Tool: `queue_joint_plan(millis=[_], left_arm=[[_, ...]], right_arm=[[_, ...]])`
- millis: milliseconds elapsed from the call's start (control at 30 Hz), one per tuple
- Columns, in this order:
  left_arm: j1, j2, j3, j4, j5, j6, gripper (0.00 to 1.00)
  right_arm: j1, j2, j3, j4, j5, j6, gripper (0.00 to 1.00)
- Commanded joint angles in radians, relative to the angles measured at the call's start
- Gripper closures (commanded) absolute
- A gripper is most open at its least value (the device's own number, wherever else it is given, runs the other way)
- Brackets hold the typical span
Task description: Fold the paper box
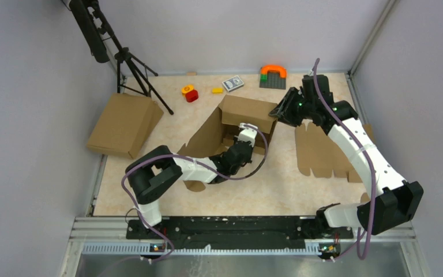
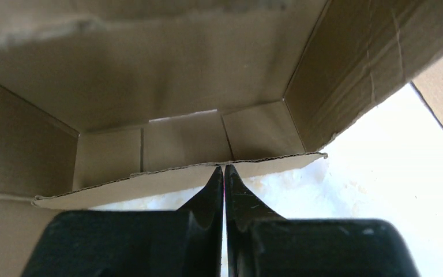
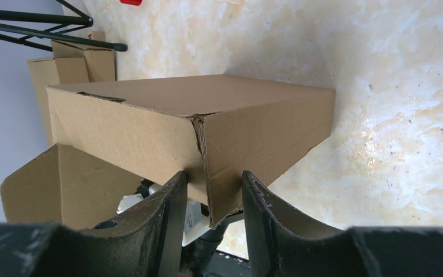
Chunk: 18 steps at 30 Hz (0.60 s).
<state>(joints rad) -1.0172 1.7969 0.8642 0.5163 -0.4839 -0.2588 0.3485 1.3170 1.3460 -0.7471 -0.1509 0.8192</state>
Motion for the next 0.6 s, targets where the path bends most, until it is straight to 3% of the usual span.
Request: queue_joint_plan(millis=[0,567], left_arm=[[0.017,0.044,0.047,0.064,0.029,0.014,1.0],[0.021,0.139,0.1,0.062,0.038,0.06,1.0]], right_arm=[[-0.009,-0.007,-0.008,0.007,0.015,-0.017,0.61],[-0.01,-0.001,-0.002,0.01,0.017,-0.027,0.61]])
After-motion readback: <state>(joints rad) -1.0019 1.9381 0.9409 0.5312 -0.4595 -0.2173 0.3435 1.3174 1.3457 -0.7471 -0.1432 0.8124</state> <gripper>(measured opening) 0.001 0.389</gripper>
